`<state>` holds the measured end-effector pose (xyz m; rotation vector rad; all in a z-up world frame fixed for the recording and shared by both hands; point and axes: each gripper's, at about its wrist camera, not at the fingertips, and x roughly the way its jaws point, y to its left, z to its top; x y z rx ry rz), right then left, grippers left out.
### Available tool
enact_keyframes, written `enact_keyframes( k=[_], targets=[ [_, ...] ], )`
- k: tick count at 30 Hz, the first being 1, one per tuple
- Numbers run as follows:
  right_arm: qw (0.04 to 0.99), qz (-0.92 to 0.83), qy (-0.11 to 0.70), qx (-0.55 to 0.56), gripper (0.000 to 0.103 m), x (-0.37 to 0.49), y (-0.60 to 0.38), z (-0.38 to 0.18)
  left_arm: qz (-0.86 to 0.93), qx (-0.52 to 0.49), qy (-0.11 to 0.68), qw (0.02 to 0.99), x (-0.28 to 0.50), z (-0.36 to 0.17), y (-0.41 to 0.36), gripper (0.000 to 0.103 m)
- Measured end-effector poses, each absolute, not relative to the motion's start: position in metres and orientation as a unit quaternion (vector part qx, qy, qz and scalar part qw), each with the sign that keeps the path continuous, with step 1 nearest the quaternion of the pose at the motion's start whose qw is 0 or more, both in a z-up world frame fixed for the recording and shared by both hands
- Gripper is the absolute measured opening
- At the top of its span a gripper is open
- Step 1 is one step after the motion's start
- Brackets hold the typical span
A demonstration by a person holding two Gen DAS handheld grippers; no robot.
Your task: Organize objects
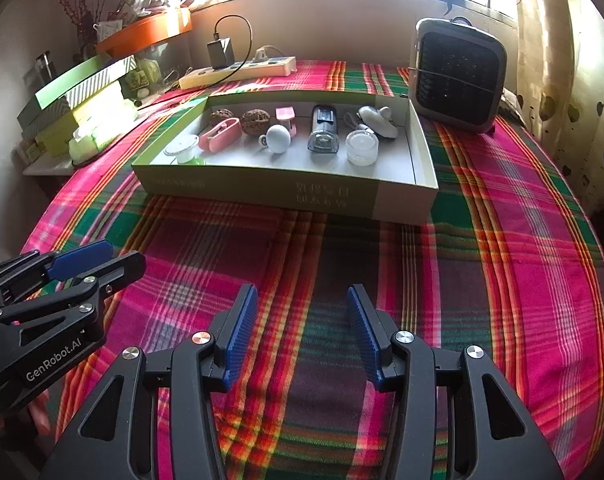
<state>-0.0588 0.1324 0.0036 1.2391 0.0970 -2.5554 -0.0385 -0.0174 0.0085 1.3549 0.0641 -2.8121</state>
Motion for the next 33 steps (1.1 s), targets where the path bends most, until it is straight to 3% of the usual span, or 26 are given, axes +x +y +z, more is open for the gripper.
enact_keyframes(
  k=[8,12,33],
  targets=[
    [0.124,-0.894,0.053,0.427,0.049,-0.041,0.135,0.001,-0.901,0.434,0.008,0.015,-0.026,0.003,-0.005,0.039],
    [0.119,-0.894,0.051,0.429,0.056,-0.038,0.137,0.000,-0.903,0.430,0.006,0.017,-0.023,0.003,-0.003,0.039],
    [0.114,-0.894,0.052,0.429,0.060,-0.039,0.137,0.000,-0.903,0.430,0.006,0.016,-0.022,0.002,-0.003,0.039]
  ],
)
